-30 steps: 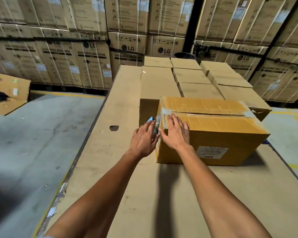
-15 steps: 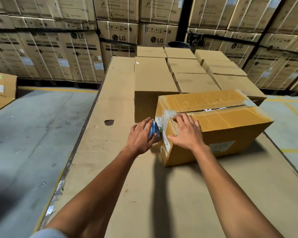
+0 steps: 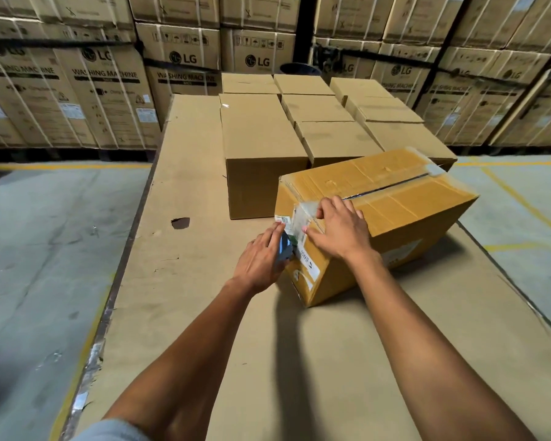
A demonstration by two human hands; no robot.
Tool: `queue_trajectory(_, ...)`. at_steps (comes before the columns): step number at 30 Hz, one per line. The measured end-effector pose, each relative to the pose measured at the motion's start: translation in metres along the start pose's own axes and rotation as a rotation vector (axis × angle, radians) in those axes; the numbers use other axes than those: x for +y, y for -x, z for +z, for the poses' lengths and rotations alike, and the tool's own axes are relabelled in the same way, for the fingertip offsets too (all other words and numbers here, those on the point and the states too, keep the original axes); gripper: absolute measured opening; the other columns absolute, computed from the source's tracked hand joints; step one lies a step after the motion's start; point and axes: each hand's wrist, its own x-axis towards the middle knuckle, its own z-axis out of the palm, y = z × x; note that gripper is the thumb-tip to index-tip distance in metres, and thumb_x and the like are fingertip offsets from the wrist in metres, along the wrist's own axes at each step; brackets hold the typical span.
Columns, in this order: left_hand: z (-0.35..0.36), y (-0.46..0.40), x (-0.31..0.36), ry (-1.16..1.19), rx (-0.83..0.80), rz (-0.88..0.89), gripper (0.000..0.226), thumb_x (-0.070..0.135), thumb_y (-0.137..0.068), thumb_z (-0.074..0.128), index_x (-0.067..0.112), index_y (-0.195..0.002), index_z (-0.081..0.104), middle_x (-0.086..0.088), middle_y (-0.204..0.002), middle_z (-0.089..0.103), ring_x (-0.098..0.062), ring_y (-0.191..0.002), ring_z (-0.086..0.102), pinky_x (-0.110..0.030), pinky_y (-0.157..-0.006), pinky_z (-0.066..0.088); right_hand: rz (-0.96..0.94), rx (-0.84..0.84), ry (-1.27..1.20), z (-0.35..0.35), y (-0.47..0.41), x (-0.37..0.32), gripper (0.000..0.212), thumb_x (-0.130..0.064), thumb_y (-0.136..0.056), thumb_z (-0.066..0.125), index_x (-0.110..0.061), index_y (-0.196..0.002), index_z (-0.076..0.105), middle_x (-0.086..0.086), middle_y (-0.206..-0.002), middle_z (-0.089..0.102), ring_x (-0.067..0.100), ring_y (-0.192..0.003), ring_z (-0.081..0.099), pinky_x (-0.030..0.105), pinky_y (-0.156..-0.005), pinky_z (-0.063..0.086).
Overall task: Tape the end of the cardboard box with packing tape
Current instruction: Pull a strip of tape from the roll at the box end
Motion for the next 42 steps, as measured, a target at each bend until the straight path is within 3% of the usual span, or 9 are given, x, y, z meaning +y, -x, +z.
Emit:
queue_trajectory(4,0.002,0.001,0.001,0.076,0.049,-0.004,0.089,0.039,-0.1,0.077,0.017,-0.168,0.023,-0.006,-0.176,0.034,-0.033,-0.147,0.05,-0.047,-0.119,0.048,0.123,0.089,0.087,0.014,-0.007,-0.018,0.063,-0.069,-0.09,0.061,-0.018,-0.127,0.057,0.007,-0.13,0.059,0.028,-0.123,0.054,0.046,-0.098,0.046)
queue_trajectory(9,0.013,-0.001,-0.008,0.146,0.064,-0.025,0.082,0.03,-0.094,0.085,0.017,-0.157,0.034,-0.011,-0.175,0.028,-0.036,-0.146,0.052,-0.048,-0.113,0.055,0.219,0.081,0.186,0.019,-0.02,-0.029,0.087,-0.076,-0.087,0.061,-0.011,-0.144,0.049,0.014,-0.142,0.059,0.032,-0.131,0.053,0.049,-0.1,0.048)
queue_trajectory(16,0.018,0.001,-0.012,0.082,0.077,0.068,0.076,0.02,-0.1,0.076,0.011,-0.163,0.036,-0.006,-0.179,0.028,-0.035,-0.139,0.053,-0.048,-0.115,0.051,0.252,0.074,0.242,0.024,-0.025,-0.031,0.085,-0.073,-0.087,0.062,-0.011,-0.144,0.048,0.015,-0.141,0.059,0.033,-0.129,0.052,0.049,-0.1,0.046)
queue_trajectory(19,0.028,0.004,-0.015,0.046,0.121,0.141,0.081,0.011,-0.102,0.072,0.014,-0.169,0.028,-0.003,-0.18,0.026,-0.035,-0.138,0.051,-0.049,-0.114,0.052,0.255,0.075,0.237,0.027,-0.026,-0.028,0.085,-0.075,-0.087,0.059,-0.012,-0.143,0.048,0.014,-0.141,0.059,0.033,-0.129,0.052,0.049,-0.099,0.045)
queue_trajectory(25,0.035,0.011,-0.023,0.043,0.128,0.208,0.086,-0.005,-0.098,0.056,0.014,-0.174,0.02,-0.004,-0.183,0.018,-0.041,-0.157,0.037,-0.053,-0.12,0.044,0.262,0.085,0.212,0.031,-0.028,-0.025,0.089,-0.083,-0.085,0.051,-0.014,-0.141,0.05,0.013,-0.14,0.06,0.032,-0.127,0.053,0.049,-0.099,0.045)
queue_trajectory(30,0.034,0.01,-0.026,0.046,0.118,0.212,0.088,-0.005,-0.098,0.052,0.019,-0.174,0.015,-0.001,-0.183,0.014,-0.037,-0.161,0.031,-0.051,-0.109,0.047,0.245,0.084,0.203,0.034,-0.027,-0.024,0.077,-0.073,-0.087,0.059,-0.014,-0.136,0.051,0.013,-0.137,0.06,0.033,-0.126,0.053,0.049,-0.099,0.044)
queue_trajectory(33,0.035,0.009,-0.027,0.024,0.127,0.229,0.092,-0.002,-0.098,0.058,0.022,-0.174,0.014,0.001,-0.184,0.012,-0.036,-0.161,0.029,-0.054,-0.11,0.043,0.24,0.075,0.197,0.035,-0.028,-0.024,0.072,-0.071,-0.087,0.06,-0.017,-0.134,0.051,0.012,-0.135,0.061,0.033,-0.126,0.053,0.05,-0.099,0.044)
queue_trajectory(38,0.043,0.005,-0.031,-0.046,0.113,0.285,0.096,0.0,-0.1,0.058,0.023,-0.175,0.001,0.006,-0.184,-0.009,-0.027,-0.17,0.005,-0.066,-0.124,0.029,0.224,0.085,0.17,0.035,-0.027,-0.022,0.061,-0.068,-0.086,0.063,-0.021,-0.124,0.052,0.008,-0.131,0.061,0.031,-0.123,0.053,0.048,-0.098,0.043)
queue_trajectory(42,0.043,-0.004,-0.039,-0.08,0.079,0.34,0.104,-0.005,-0.098,0.059,0.021,-0.174,-0.006,0.005,-0.182,-0.021,-0.024,-0.17,-0.01,-0.067,-0.124,0.029,0.218,0.08,0.157,0.035,-0.028,-0.022,0.059,-0.067,-0.087,0.063,-0.022,-0.122,0.051,0.007,-0.13,0.061,0.03,-0.123,0.052,0.048,-0.098,0.041)
